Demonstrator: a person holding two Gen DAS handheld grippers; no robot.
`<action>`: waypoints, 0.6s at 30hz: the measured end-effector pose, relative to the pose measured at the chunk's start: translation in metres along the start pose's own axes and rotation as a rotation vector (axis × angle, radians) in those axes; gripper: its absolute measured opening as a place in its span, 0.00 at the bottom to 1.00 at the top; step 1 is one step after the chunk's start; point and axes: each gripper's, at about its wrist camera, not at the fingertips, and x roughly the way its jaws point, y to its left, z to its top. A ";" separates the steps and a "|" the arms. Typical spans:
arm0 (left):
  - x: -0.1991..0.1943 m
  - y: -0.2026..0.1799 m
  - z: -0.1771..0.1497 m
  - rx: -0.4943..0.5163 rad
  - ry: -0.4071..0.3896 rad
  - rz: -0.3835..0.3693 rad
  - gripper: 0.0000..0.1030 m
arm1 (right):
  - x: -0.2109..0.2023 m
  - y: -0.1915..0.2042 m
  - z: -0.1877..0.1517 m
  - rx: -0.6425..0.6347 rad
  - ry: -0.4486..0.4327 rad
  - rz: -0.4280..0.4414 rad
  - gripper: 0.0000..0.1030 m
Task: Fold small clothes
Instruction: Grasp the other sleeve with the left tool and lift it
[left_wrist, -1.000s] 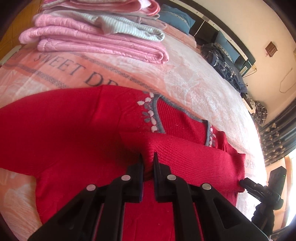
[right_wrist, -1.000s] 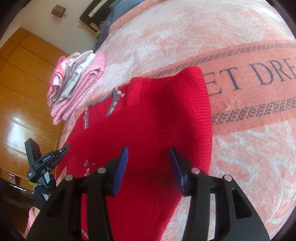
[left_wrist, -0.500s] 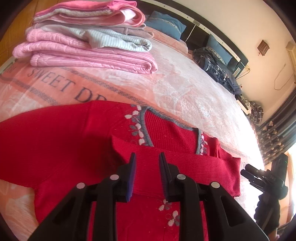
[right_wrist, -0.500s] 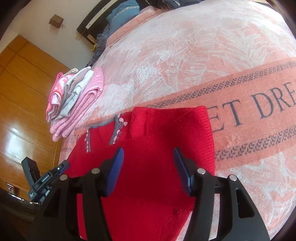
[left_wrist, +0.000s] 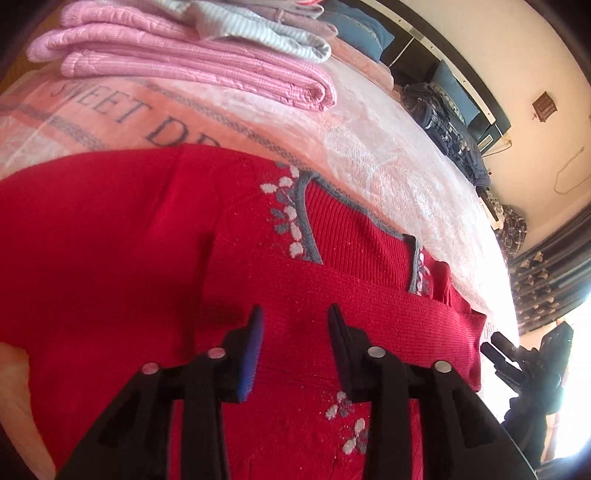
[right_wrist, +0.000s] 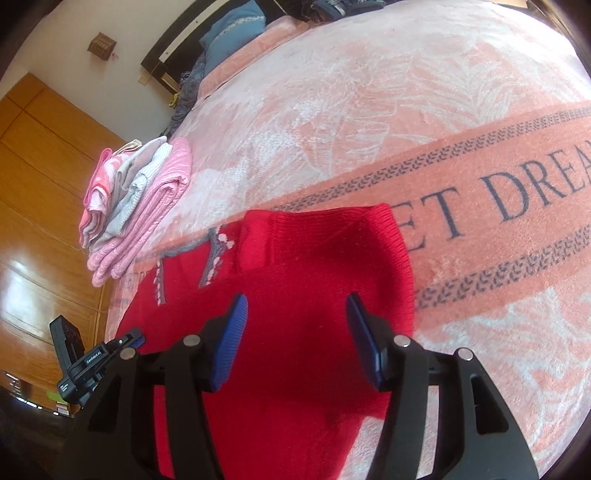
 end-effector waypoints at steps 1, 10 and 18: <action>-0.011 0.004 0.001 0.014 -0.002 0.011 0.42 | -0.001 0.008 -0.003 -0.013 0.010 0.004 0.57; -0.130 0.123 -0.011 -0.036 -0.018 0.177 0.65 | 0.006 0.067 -0.037 -0.070 0.095 -0.018 0.65; -0.183 0.278 -0.051 -0.424 -0.030 0.159 0.65 | 0.010 0.104 -0.070 -0.120 0.133 -0.064 0.65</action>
